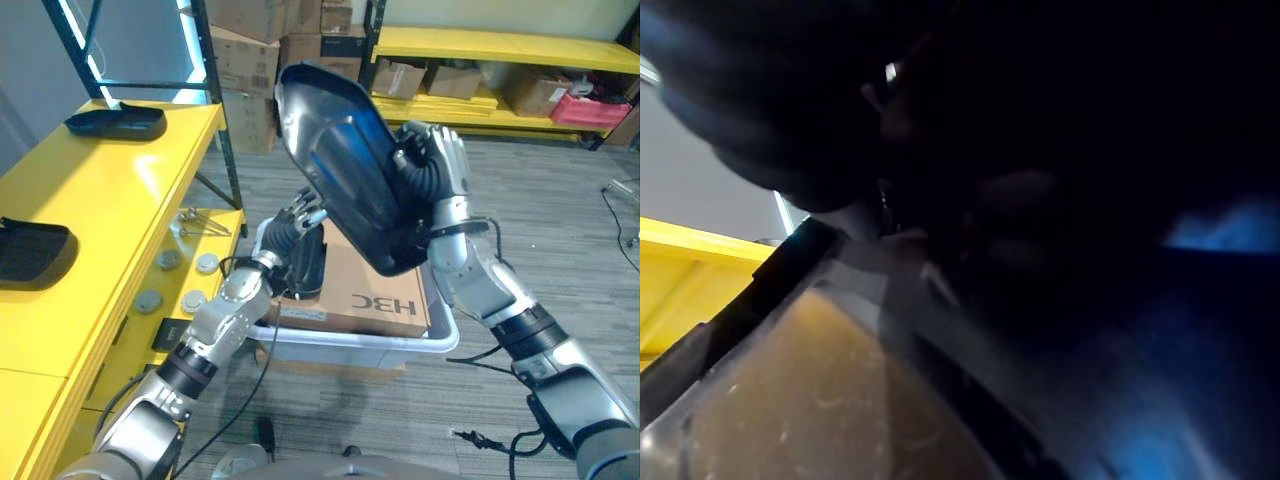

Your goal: Move parts from the plastic box to the shelf.

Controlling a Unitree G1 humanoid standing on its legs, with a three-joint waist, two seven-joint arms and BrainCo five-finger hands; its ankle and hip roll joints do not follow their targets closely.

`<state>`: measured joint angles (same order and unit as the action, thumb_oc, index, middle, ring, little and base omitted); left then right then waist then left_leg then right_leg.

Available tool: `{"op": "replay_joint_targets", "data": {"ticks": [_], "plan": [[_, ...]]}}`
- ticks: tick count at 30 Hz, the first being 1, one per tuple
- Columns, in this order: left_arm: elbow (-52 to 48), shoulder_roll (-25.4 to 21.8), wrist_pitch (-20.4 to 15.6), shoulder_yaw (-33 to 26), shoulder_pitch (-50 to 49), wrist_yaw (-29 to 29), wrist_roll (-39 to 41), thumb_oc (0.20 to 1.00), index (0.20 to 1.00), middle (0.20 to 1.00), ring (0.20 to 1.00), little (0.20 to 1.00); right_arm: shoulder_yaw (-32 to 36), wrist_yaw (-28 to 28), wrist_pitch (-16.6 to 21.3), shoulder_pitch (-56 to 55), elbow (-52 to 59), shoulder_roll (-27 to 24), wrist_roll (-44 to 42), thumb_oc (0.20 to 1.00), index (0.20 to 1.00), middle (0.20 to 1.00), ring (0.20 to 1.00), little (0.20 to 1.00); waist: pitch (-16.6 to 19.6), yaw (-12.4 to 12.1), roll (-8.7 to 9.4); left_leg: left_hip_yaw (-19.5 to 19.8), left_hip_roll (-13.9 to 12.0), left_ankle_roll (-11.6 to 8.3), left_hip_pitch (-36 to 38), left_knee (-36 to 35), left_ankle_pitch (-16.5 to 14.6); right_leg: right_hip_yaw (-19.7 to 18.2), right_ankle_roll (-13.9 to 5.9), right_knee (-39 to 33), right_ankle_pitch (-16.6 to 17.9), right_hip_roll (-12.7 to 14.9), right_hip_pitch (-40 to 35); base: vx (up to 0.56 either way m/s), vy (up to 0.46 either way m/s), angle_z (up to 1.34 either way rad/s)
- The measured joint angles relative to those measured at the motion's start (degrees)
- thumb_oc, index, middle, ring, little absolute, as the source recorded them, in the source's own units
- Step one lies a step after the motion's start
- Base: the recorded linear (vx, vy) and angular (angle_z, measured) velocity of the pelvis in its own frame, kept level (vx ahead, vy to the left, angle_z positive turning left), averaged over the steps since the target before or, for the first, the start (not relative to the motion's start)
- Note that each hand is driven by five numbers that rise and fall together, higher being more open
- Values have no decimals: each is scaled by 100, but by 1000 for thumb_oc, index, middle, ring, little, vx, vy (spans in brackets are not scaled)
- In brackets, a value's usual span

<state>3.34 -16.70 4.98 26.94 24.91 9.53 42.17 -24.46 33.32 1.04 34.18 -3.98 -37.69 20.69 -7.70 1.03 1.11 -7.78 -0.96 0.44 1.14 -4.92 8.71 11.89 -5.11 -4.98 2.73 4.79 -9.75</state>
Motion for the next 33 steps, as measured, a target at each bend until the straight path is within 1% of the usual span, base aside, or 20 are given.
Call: {"op": "replay_joint_targets", "data": {"ticks": [6,10,13,14,15,23,26,27,28,29,31,33], "plan": [[-29,-2,-13,-1,0,-160,166,1000,1000,1000,1000,1000,-2,-11,0,-2,2,0,0,200,200,200,200,200,0,4,0,-6,0,0,1,0,-1,-4,0,0,0,2,2,0,0,0],[-83,0,-230,1,0,-380,357,1000,1000,1000,1000,1000,-2,18,-39,-22,-5,2,-2,200,200,200,200,200,0,7,0,-11,1,0,7,0,-2,-9,0,0,0,4,1,0,0,0],[-317,21,-440,4,0,-533,519,1000,1000,1000,1000,1000,-4,72,-122,-50,-61,30,1,200,200,200,200,200,-1,12,1,-11,2,4,6,0,0,-10,-1,4,0,5,1,0,0,0],[-438,67,-578,3,0,-621,616,1000,1000,1000,1000,1000,-3,118,-183,-51,-167,82,-7,200,200,200,200,200,-1,14,1,-11,2,4,8,0,0,-10,-1,3,0,5,0,0,0,0],[-462,87,-620,4,0,-626,626,1000,1000,1000,1000,1000,-3,152,-229,-51,-168,119,-8,200,200,200,200,200,-1,20,1,-11,2,1,6,0,-2,-10,-1,3,0,4,2,0,0,0],[-484,86,-698,5,0,-720,766,1000,1000,1000,1000,1000,-3,299,-228,-52,-167,145,-19,200,200,200,200,200,-1,24,1,-12,2,5,10,0,0,-12,-1,3,0,8,0,0,0,0],[-485,83,-677,5,0,-647,577,1000,1000,1000,1000,1000,-5,198,-32,-51,-166,147,-129,200,200,200,200,200,-1,17,1,-11,2,10,10,0,3,-11,-1,2,0,7,0,0,0,0],[-485,83,-677,5,0,-647,577,1000,1000,1000,1000,1000,-5,198,-32,-51,-166,147,-129,200,200,200,200,200,-1,17,1,-11,2,10,10,0,3,-11,-1,2,0,7,0,0,0,0],[-485,88,-619,5,0,-609,482,1000,1000,1000,1000,1000,-17,-35,214,-51,-130,151,-282,200,200,200,200,200,-1,15,1,-11,1,0,9,-1,-4,-11,-2,-6,-1,6,1,0,0,0],[-485,88,-590,6,0,-604,476,1000,1000,1000,1000,1000,-26,-154,337,-51,-123,166,-333,200,200,200,200,200,-1,15,1,-11,1,-3,9,-1,-6,-12,-2,-11,-1,6,1,0,0,0],[-485,76,-555,1,0,-603,596,1000,1000,1000,1000,1000,-39,-343,402,-89,-6,232,-356,200,200,200,200,200,-1,9,1,-12,1,-14,8,-1,-14,-15,-3,-12,-3,16,5,0,0,0],[-485,92,-565,-28,-1,-581,649,1000,1000,1000,1000,1000,-140,-470,422,-301,381,294,-351,200,200,200,200,200,-1,7,1,-14,1,-14,8,0,-19,-19,-5,-11,-6,24,9,0,0,0]]}}
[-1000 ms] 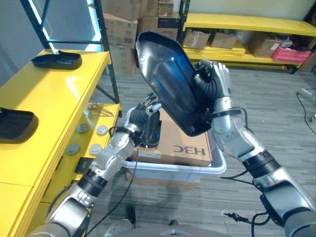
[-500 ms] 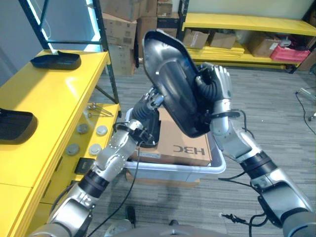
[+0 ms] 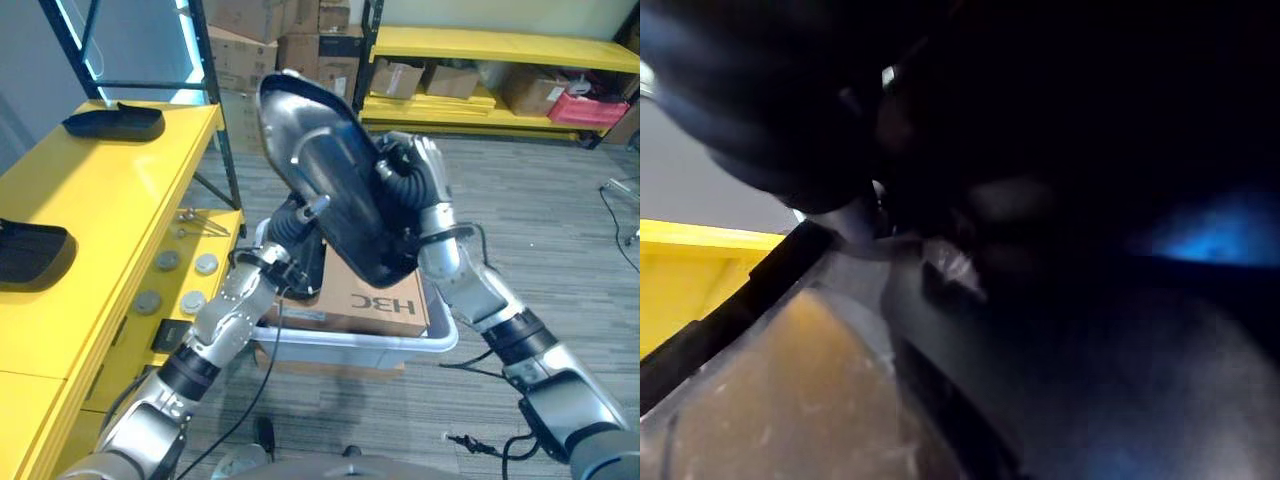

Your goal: Move parts from the plastic box to the shelf.

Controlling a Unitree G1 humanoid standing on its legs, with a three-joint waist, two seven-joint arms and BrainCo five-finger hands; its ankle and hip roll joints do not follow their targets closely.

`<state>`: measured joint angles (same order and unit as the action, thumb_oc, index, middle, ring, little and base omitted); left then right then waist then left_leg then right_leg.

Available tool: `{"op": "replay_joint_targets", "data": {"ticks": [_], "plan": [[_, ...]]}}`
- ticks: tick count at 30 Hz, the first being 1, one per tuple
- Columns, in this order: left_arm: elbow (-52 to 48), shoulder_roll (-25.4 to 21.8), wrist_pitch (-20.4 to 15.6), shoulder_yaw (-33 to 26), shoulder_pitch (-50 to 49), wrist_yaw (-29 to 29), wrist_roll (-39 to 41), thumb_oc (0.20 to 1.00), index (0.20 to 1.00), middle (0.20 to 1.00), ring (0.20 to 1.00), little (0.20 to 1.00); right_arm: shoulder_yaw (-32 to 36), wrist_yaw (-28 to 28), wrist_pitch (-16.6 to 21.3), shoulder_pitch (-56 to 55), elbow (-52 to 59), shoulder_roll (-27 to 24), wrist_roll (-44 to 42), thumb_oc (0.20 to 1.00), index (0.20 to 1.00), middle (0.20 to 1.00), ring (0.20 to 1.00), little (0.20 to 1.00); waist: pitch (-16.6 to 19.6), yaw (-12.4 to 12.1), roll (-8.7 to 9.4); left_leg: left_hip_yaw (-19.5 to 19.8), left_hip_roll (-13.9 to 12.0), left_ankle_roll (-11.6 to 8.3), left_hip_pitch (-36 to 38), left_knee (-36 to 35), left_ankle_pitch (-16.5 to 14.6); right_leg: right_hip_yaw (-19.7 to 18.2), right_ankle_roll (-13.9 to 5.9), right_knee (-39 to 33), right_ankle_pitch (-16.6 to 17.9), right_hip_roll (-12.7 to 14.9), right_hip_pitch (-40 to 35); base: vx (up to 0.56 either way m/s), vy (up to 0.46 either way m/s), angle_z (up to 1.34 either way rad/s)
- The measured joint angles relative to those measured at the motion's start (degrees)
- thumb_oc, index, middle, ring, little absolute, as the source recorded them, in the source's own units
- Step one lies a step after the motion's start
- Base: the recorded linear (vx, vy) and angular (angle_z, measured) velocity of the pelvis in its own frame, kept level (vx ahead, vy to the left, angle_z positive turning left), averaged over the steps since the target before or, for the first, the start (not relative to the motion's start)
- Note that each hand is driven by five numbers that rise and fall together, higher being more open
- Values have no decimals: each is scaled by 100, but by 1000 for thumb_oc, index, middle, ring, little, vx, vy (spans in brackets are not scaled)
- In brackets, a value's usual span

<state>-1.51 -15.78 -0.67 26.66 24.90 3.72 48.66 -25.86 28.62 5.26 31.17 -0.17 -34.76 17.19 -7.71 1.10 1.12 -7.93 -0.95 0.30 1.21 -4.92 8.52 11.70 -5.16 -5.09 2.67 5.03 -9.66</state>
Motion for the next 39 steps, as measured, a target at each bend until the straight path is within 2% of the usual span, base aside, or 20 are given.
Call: {"op": "replay_joint_targets", "data": {"ticks": [8,9,10,16,23,29,32,33,34,39], "plan": [[0,-128,-55,-1,-2,239,-281,1000,1000,1000,1000,1000,-2,-366,1,-120,5,55,-29,200,200,200,200,200,0,-57,0,1,2,-6,-2,0,-4,5,-1,-3,0,8,-2,0,0,0],[0,-146,-50,-7,-2,262,-438,473,473,473,473,473,2,-463,2,-120,4,55,-115,200,200,200,200,200,0,-61,-1,1,2,-7,-3,0,-4,6,-1,-3,0,8,-3,0,0,0],[0,-151,-50,-7,-2,267,-502,200,200,200,200,200,7,-475,2,-120,4,58,-124,200,200,200,200,200,0,-64,-1,2,2,-7,-3,0,-4,7,-1,-2,0,8,-3,0,0,0],[1,-256,-35,-111,-3,210,-946,200,200,200,200,200,-8,-508,10,-120,5,112,-174,200,200,200,200,200,5,-74,-9,4,4,-7,-3,0,-4,10,-1,-3,0,10,-4,0,0,0],[8,-483,-40,-296,-3,248,-1170,200,200,200,200,200,-38,-587,212,-121,32,227,-396,200,200,200,200,200,17,-73,-29,5,5,-8,-3,0,-4,10,-1,-3,0,12,-5,0,0,0],[7,-509,-277,-325,-272,397,-1185,200,200,200,200,200,-101,-850,303,-141,57,288,-679,200,200,200,200,200,63,-169,-75,24,7,-10,-13,0,-3,27,-2,-4,-1,12,-6,-8,-42,1],[0,-520,-473,-268,-447,679,-1492,200,200,200,200,200,-114,-937,316,-260,59,410,-904,200,200,200,200,200,95,-285,-92,69,7,-19,-25,0,5,72,-1,-2,-4,4,-22,-22,-66,8],[-3,-522,-534,-267,-527,758,-1656,200,200,200,200,200,-112,-933,342,-368,59,483,-908,335,335,335,335,335,101,-295,-91,126,12,-24,-24,0,9,130,0,-5,-4,0,-48,-17,-58,22],[-10,-533,-574,-267,-597,840,-1831,200,200,200,200,200,-112,-926,345,-461,59,525,-969,1000,1000,1000,1000,1000,107,-309,-90,164,15,-29,-28,0,14,168,4,-5,-10,-2,-60,-16,-48,18],[-16,-720,-862,-460,-667,1463,-2814,200,200,200,200,200,-403,-985,516,-754,145,711,-1367,1000,1000,1000,1000,1000,117,-429,-103,189,3,-28,-50,-1,14,188,23,-2,-40,-21,-51,-17,-21,4]]}}
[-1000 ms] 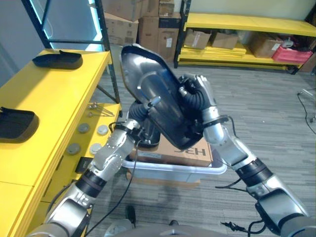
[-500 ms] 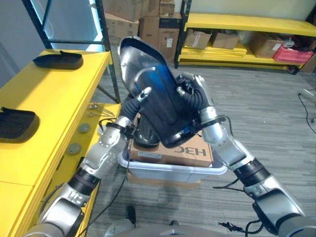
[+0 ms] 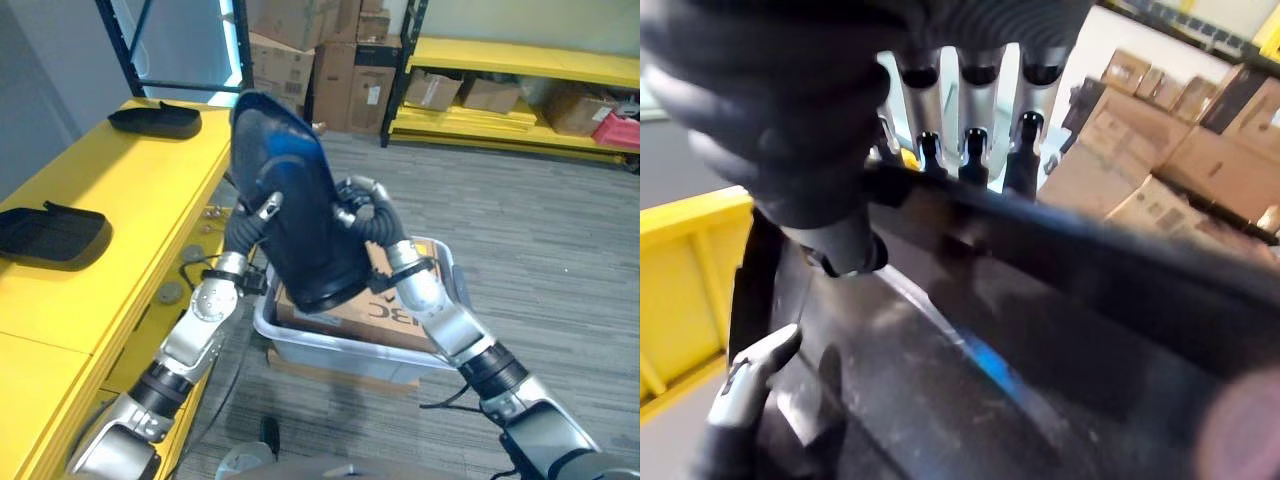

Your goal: Move parts from the plastic box to the shelf.

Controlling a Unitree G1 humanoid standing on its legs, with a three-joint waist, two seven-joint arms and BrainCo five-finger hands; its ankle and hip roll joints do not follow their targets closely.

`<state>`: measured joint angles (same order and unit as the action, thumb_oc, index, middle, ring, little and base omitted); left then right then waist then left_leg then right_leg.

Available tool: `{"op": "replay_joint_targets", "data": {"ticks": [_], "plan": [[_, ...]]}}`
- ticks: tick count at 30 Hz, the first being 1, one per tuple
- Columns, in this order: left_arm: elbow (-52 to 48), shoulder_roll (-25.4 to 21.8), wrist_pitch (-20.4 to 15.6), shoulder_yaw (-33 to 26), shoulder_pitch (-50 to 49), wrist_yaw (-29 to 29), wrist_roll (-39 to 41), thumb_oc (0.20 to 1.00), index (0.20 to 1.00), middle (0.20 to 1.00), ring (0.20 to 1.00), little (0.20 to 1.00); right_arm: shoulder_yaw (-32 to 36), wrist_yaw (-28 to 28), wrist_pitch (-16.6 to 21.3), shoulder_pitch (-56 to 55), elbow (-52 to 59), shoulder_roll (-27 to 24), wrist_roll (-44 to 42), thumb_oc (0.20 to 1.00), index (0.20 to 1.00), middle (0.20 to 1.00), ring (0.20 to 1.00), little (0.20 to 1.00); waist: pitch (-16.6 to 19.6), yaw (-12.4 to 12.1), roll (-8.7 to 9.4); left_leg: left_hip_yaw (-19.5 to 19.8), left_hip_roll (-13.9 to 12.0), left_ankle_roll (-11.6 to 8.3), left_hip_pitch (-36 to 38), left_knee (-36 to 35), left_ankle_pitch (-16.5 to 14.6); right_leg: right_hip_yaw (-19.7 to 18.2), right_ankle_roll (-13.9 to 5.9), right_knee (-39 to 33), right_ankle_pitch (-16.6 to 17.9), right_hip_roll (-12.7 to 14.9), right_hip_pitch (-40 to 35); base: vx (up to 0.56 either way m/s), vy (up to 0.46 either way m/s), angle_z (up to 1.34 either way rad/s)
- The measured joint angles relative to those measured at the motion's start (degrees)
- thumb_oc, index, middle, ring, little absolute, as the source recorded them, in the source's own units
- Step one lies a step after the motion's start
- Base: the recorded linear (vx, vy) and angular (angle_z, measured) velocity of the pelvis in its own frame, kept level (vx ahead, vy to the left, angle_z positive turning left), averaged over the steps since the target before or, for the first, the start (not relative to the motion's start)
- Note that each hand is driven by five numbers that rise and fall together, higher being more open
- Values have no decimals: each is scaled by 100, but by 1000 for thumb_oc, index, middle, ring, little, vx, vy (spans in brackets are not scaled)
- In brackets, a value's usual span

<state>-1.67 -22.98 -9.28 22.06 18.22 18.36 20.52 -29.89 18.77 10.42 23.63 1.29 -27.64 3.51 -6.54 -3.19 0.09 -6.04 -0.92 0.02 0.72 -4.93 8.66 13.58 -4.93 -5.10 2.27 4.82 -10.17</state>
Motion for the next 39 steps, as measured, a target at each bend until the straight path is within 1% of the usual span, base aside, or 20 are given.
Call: {"op": "replay_joint_targets", "data": {"ticks": [5,6,8,9,12,16,17,19,20,21,22,25,26,28,30,33,35,36,37,39], "plan": [[-2,-139,-181,-205,-68,514,-675,200,200,200,200,200,-22,12,315,-629,479,16,-376,1000,1000,1000,1000,1000,0,44,0,4,10,18,-38,0,-12,4,-3,7,-4,12,36,-25,2,0],[-5,-147,-320,-348,-225,596,-851,200,200,200,200,200,176,11,438,-879,509,44,-460,1000,1000,1000,1000,1000,0,81,-1,-4,11,18,-39,-1,-12,-3,-4,5,-4,17,42,-34,16,-2],[-6,-149,-397,-505,-387,710,-909,200,200,200,200,200,387,17,456,-1104,516,43,-613,1000,1000,1000,1000,1000,0,123,-4,-6,13,18,-41,-1,-14,-4,-5,-2,-8,20,44,-32,19,-1],[-7,-157,-505,-725,-618,908,-981,200,200,200,200,200,774,20,558,-1510,515,9,-999,1000,1000,1000,1000,1000,-2,172,-6,-6,10,22,-49,-2,-21,-4,0,-3,-19,19,48,0,0,0],[-6,-181,-635,-872,-817,1009,-1144,200,200,200,200,200,1190,16,808,-1993,503,27,-1549,1000,1000,1000,1000,1000,-11,256,-26,-21,9,21,-45,-2,-29,-19,18,-3,-33,20,55,0,0,0],[-5,-186,-782,-904,-1003,1018,-1197,200,200,200,200,200,1596,-52,933,-2314,437,206,-2141,1000,1000,1000,1000,1000,-15,354,-44,-41,6,14,-20,-2,-44,-39,27,-3,-52,22,49,-6,14,-2],[-2,-188,-851,-943,-1062,1016,-1198,200,200,200,200,200,1704,-111,928,-2412,412,260,-2177,1000,1000,1000,1000,1000,-16,385,-53,-47,6,13,-15,-2,-46,-43,8,-2,-70,22,52,-6,19,-8],[9,-197,-983,-1119,-1158,1016,-1186,200,200,200,200,200,1827,-401,754,-2577,148,224,-2168,1000,1000,1000,1000,1000,-15,475,-78,-70,-1,16,-7,-3,-59,-72,-8,0,-80,21,58,-14,-3,-7],[5,-215,-1067,-1188,-1226,986,-1191,200,200,200,200,200,1902,-638,718,-2622,86,223,-2166,1000,1000,1000,1000,1000,-7,495,-82,-71,-3,12,-8,-4,-64,-73,-9,0,-89,21,77,-28,-32,-7],[-109,-257,-1250,-1444,-1512,911,-1173,200,200,200,200,200,1993,-1077,616,-2782,-307,211,-2164,1000,1000,1000,1000,1000,-2,512,-77,-103,-14,-5,0,-3,-83,-99,-11,-1,-94,21,80,-34,-44,-9],[-209,-250,-1328,-1606,-1674,882,-1159,200,200,200,200,200,2001,-1283,462,-2896,-524,178,-2169,1000,1000,1000,1000,1000,-4,504,-74,-117,-19,0,-2,-4,-99,-102,-14,-1,-99,19,81,-31,-49,-7],[-402,-252,-1579,-1853,-1969,825,-1034,200,200,200,200,200,1959,-1753,110,-3429,-1404,151,-2231,1000,1000,1000,1000,1000,-6,399,-72,-48,-15,-6,-53,-3,-101,-41,-20,5,-104,6,81,-29,-73,12],[-568,-242,-1738,-1963,-2143,691,-930,200,200,200,200,200,1858,-2015,-5,-3663,-2366,299,-2238,1000,1000,1000,1000,1000,-36,286,-45,29,-10,-31,-55,-2,-48,28,3,9,-114,-12,40,-13,-111,28],[-749,-229,-1842,-1979,-2247,517,-821,200,200,200,200,200,1665,-2244,-39,-3756,-3449,552,-2227,1000,1000,1000,1000,1000,-61,156,-24,180,10,-36,-60,-2,-27,186,10,1,-173,-22,-36,6,-95,35],[-916,-227,-1863,-1980,-2269,407,-812,200,200,200,200,200,1430,-2378,-65,-3750,-4018,742,-2210,1000,1000,1000,1000,1000,-92,-4,-33,324,28,-62,-70,-1,-9,318,10,-3,-201,-42,-99,18,-83,37],[-1014,-234,-1896,-1985,-2241,316,-816,200,200,200,200,200,1314,-2387,-90,-3558,-4314,901,-2177,1000,1000,1000,1000,1000,-130,-170,-70,477,46,-114,-73,-2,-11,505,7,-4,-242,-55,-188,9,-59,35],[-1201,-234,-1884,-1990,-2228,258,-822,200,200,200,200,200,1313,-2387,-255,-3205,-4877,1005,-2165,1000,1000,1000,1000,1000,-158,-323,-114,607,53,-136,-137,-3,3,633,-10,0,-277,-82,-208,-35,-74,42],[-1432,-234,-1858,-2001,-2232,248,-818,200,200,200,200,200,1325,-2416,-497,-2780,-5612,1038,-2160,1000,1000,1000,1000,1000,-203,-603,-207,656,47,-134,-281,-2,1,823,12,16,-272,-119,-185,-59,-83,67],[-1540,-221,-1779,-2025,-2236,185,-759,200,200,200,200,200,1328,-2453,-623,-2547,-6058,1072,-2097,1000,1000,1000,1000,1000,-215,-745,-242,648,66,-136,-342,-2,1,969,47,37,-255,-155,-197,-93,-75,85],[-1661,-178,-1742,-2143,-2229,75,-675,200,200,200,200,200,1326,-2468,-867,-2446,-6536,1101,-2043,1000,1000,1000,1000,1000,-265,-900,-274,553,33,-128,-402,-4,-54,1342,69,43,-274,-109,-269,-84,-32,87]]}}
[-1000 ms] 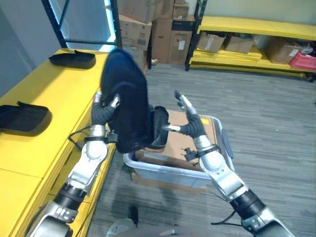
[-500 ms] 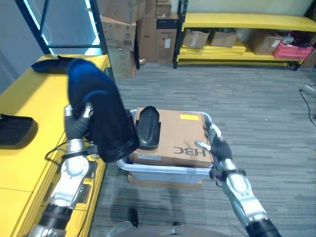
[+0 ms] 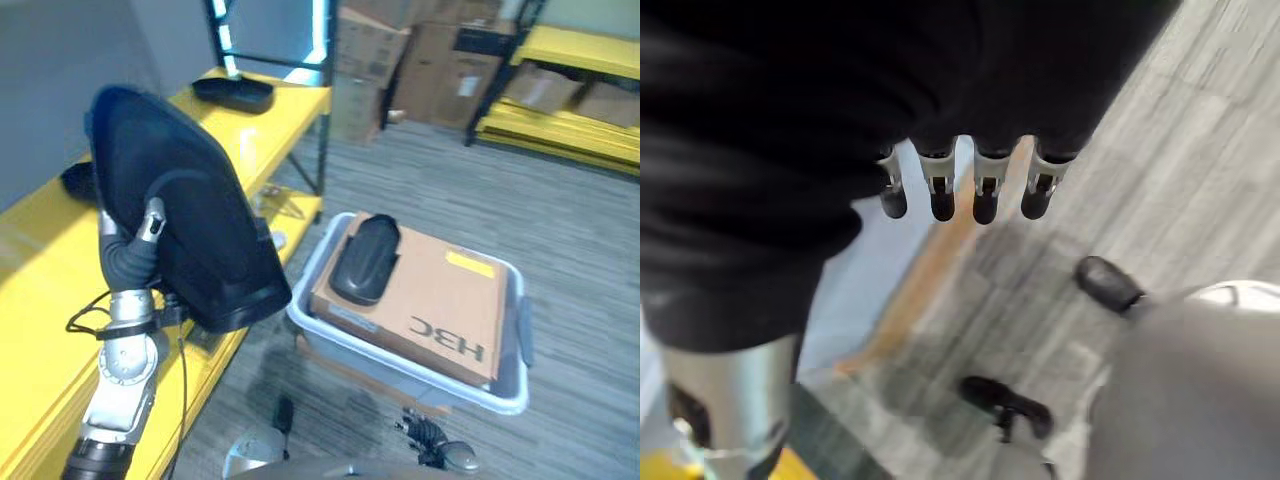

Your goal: Move parts from the plastic box to the shelf.

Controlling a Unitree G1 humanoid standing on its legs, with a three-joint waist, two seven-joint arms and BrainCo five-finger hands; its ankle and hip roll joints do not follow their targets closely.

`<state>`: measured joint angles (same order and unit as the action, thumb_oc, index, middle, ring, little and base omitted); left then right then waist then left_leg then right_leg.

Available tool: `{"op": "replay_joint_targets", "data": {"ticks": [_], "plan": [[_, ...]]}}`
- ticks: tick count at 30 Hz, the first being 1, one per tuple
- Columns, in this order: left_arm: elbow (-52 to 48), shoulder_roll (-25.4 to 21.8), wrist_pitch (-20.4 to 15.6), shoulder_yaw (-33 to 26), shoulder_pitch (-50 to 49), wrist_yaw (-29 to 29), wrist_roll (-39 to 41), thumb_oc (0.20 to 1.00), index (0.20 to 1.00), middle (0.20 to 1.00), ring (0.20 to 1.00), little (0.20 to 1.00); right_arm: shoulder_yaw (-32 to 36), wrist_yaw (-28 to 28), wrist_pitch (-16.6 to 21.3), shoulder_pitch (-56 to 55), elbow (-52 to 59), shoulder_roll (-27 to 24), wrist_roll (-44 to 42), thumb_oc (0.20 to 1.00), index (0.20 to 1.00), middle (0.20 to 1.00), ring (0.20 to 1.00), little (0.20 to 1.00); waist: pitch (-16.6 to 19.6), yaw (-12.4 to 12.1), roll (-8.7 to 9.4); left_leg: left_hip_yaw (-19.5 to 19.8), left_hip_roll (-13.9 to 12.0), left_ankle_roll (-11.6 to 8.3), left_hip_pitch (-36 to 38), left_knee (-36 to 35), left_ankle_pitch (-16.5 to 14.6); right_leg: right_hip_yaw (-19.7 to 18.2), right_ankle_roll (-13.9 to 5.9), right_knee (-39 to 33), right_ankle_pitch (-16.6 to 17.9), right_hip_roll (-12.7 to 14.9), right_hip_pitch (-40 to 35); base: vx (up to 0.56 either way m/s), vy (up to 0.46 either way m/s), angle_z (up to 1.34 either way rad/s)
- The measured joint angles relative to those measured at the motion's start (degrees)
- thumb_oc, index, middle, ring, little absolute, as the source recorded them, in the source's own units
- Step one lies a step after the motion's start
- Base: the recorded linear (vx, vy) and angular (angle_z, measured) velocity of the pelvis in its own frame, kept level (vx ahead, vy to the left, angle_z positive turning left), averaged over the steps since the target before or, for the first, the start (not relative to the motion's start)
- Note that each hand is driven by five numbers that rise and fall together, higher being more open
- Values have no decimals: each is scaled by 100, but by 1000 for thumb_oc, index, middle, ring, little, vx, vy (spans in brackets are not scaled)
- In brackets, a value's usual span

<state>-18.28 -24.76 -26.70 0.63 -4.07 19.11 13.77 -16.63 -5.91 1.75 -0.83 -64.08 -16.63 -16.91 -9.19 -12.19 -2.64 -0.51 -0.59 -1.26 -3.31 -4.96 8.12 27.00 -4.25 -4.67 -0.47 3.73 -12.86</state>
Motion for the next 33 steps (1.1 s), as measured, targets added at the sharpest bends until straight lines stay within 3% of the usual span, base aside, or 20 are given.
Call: {"op": "replay_joint_targets", "data": {"ticks": [1,2,5,6,7,8,9,11,14,15,17,19,21,22,23,24,25,26,29,33], "plan": [[-10,4,26,-64,6,-39,73,200,200,200,200,200,5,3,-98,-3,16,-9,10,1000,1000,1000,1000,1000,-53,-66,-4,-192,2,28,-31,1,-103,159,-6,34,-32,15,-57,-106,-7,146],[107,0,103,-192,124,-222,197,200,200,200,200,200,114,10,-302,-17,-27,29,-87,1000,1000,1000,1000,1000,-213,-35,241,-1056,57,-4,77,67,-699,786,-57,134,-150,316,-255,-132,25,164],[276,-1,206,-242,222,-488,241,200,200,200,200,200,394,19,-639,-62,-252,-7,-342,1000,1000,1000,1000,1000,-321,82,521,-2338,-14,420,210,1283,-912,1348,-139,765,-477,943,-453,-103,87,125],[309,7,222,-234,229,-563,239,200,200,200,200,200,415,14,-717,-73,-255,-116,-393,1000,1000,1000,1000,1000,-269,188,464,-2470,-31,421,338,1396,-942,1436,-128,919,-540,945,-533,-65,150,133],[304,24,264,-200,322,-685,236,200,200,200,200,200,513,-13,-834,-145,-243,-275,-410,1000,1000,1000,1000,1000,-150,378,210,-2352,-90,463,590,1146,-1063,1438,-204,1444,-770,992,-511,-48,285,153],[365,23,370,-172,563,-738,237,200,200,200,200,200,623,-79,-966,-79,-471,-305,-385,1000,1000,1000,1000,1000,-178,467,153,-2213,105,718,798,729,-845,1416,-160,2172,-1052,1324,-294,-1,402,157],[408,-44,474,-178,916,-741,244,200,200,200,200,200,601,-235,-1088,141,-685,-143,-274,1000,1000,1000,1000,1000,-202,483,149,-1962,140,745,719,397,-654,1212,-70,1911,-1199,1066,106,18,388,106],[582,-231,624,-163,1211,-796,237,200,200,200,200,200,595,-419,-1199,326,-700,45,19,1000,1000,1000,1000,1000,-205,580,252,-1674,279,681,655,296,-545,1018,-5,1499,-853,887,186,26,248,78],[577,-479,751,-135,1199,-959,236,200,200,200,200,200,488,-543,-1189,371,-662,69,168,1000,1000,1000,1000,1000,-200,491,233,-1711,361,634,763,288,-591,1179,-134,1817,-734,1054,179,41,209,19],[574,-504,788,-128,1243,-1033,228,200,200,200,200,200,526,-573,-1200,440,-664,33,155,1000,1000,1000,1000,1000,-234,494,173,-1707,403,704,715,511,-778,1132,-153,2617,-673,1392,334,61,152,44],[577,-507,816,73,1312,-1041,223,200,200,200,200,200,585,-553,-1179,369,-608,-122,156,1000,1000,1000,1000,1000,-227,636,91,-1398,408,772,849,565,-913,960,-63,3458,-728,1586,638,59,-9,61],[620,-453,814,481,1641,-1044,232,200,200,200,200,200,603,-600,-1157,367,-629,-159,159,1000,1000,1000,1000,1000,-255,900,-33,-836,287,811,928,372,-701,-218,-112,3079,-1220,820,894,73,-117,126],[756,-366,807,700,2004,-1076,292,200,200,200,200,200,546,-610,-1129,407,-643,-79,104,1000,1000,1000,1000,1000,-304,1021,16,-178,372,684,882,138,-496,-995,-18,2391,-1258,177,1253,54,-170,163],[922,-158,812,911,2242,-1068,351,200,200,200,200,200,545,-609,-1103,376,-612,-22,31,1000,1000,1000,1000,1000,-331,1211,-113,340,301,523,831,52,-364,-1468,208,1917,-1239,-284,1301,90,-99,214],[980,-95,816,1100,2372,-1075,421,200,200,200,200,200,472,-611,-1098,408,-651,68,-3,1000,1000,1000,1000,1000,-320,1380,-113,483,277,401,737,29,-471,-1729,176,1468,-1118,-518,1294,90,-96,215],[963,-112,820,1146,2372,-1085,421,200,200,200,200,200,447,-619,-1118,456,-668,111,-21,1000,1000,1000,1000,1000,-319,1404,-33,269,294,448,741,31,-568,-1801,210,1237,-983,-508,1306,101,-182,176],[888,-133,826,1127,2133,-1066,419,200,200,200,200,200,369,-623,-1194,431,-780,113,-38,1000,1000,1000,1000,1000,-267,1289,113,-2,491,512,873,30,-434,-2127,227,972,-476,-374,1293,60,-131,110],[744,-106,847,1101,1929,-1055,416,200,200,200,200,200,371,-643,-1194,442,-790,94,-32,1000,1000,1000,1000,1000,-225,1219,126,99,589,511,895,-2,-457,-2153,272,1072,-113,-302,1248,83,-187,89],[363,-141,895,1068,1520,-1052,414,200,200,200,200,200,372,-695,-1210,560,-837,78,58,1000,1000,1000,1000,1000,-163,1051,25,212,531,458,932,32,-475,-2005,344,807,47,-357,1084,83,-192,30],[250,-223,1133,873,1040,-973,406,200,200,200,200,200,151,-852,-1258,558,-830,85,159,1000,1000,1000,1000,1000,-39,911,184,213,439,277,942,31,-519,-1919,474,8,358,-499,618,32,-111,4]]}}
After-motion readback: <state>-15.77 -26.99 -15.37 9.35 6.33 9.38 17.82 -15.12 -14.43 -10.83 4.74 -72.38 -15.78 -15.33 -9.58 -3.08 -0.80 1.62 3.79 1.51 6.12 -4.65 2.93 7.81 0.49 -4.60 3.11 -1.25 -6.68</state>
